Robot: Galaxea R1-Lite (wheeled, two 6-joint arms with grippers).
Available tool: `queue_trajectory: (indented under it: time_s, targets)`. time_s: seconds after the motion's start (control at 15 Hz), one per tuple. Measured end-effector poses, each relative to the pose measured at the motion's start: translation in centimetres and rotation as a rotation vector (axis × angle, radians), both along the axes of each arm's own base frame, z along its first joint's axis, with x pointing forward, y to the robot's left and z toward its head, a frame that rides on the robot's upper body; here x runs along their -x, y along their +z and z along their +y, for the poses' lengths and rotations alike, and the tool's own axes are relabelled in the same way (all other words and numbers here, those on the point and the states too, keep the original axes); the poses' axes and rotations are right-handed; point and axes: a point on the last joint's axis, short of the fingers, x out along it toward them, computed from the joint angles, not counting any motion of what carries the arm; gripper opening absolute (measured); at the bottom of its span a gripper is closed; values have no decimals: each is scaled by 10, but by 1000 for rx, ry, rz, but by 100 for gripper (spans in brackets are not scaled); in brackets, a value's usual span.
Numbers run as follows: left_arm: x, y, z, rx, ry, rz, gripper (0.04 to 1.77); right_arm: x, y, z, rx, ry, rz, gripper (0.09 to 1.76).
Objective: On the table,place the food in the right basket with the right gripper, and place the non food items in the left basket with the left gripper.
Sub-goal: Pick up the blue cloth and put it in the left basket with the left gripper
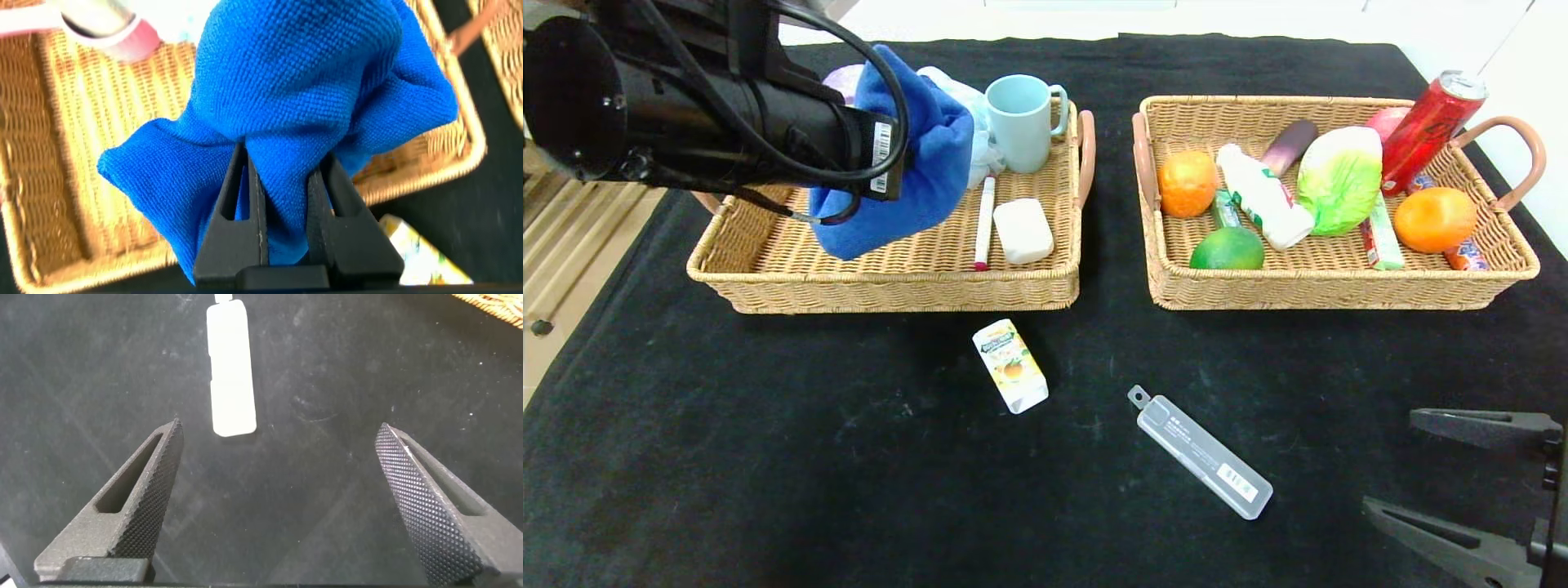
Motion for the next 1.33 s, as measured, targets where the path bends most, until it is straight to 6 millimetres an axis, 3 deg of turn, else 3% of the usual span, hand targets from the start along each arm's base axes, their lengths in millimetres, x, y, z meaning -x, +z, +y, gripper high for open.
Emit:
queue_trajectory:
  time_s: [0.6, 1.27, 1.33]
  targets:
    - [-36, -6, -17, 10, 3, -40, 35, 3, 4, -1, -9, -1, -23, 171]
    - [-48, -12, -19, 3, 19, -29, 35, 5, 6, -2, -13, 0, -35, 171]
    - [-48, -12, -19, 4, 19, -28, 46, 5, 6, -2, -13, -1, -35, 171]
